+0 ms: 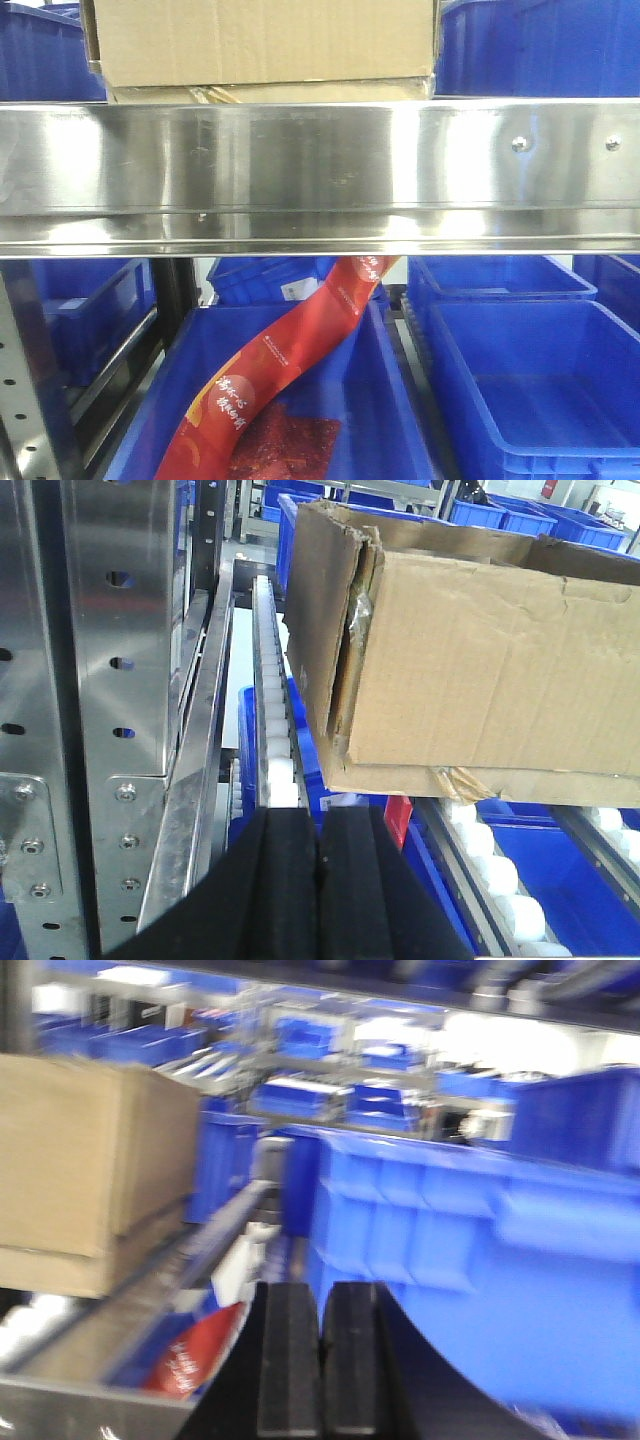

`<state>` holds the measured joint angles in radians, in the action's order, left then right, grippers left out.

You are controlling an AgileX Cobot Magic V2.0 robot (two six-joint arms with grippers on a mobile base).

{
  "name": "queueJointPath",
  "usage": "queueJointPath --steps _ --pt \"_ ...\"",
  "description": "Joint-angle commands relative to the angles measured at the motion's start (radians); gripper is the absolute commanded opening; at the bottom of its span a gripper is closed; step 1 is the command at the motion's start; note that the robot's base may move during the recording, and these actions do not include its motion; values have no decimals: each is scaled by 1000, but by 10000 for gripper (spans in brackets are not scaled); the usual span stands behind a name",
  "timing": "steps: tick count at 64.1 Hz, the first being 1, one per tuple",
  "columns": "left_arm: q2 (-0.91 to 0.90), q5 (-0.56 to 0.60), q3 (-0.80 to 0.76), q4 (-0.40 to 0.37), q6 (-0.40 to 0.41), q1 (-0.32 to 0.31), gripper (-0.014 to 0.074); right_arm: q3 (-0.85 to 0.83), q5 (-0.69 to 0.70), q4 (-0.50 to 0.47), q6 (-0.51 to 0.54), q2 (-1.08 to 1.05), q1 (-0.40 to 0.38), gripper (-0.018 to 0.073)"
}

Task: Stack two boxes on right shelf middle

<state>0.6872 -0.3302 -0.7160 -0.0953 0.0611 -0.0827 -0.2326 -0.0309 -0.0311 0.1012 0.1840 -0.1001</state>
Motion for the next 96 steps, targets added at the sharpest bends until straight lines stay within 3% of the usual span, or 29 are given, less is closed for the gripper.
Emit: queueJointPath --steps 1,20,55,69,96 --pt "-4 15 -2 -7 2 2 -111 75 46 -26 -11 -39 -7 -165" --pt "-4 15 -2 -7 2 2 -111 233 41 -26 -24 -184 64 -165" --pt "-4 23 -2 -7 2 2 -111 233 39 -26 -20 -184 60 -165" --pt "-4 23 -2 -7 2 2 -111 233 45 -26 -20 -184 -11 -165" --pt "-4 23 -2 -7 2 2 -111 233 39 -26 -20 -184 -3 -165"
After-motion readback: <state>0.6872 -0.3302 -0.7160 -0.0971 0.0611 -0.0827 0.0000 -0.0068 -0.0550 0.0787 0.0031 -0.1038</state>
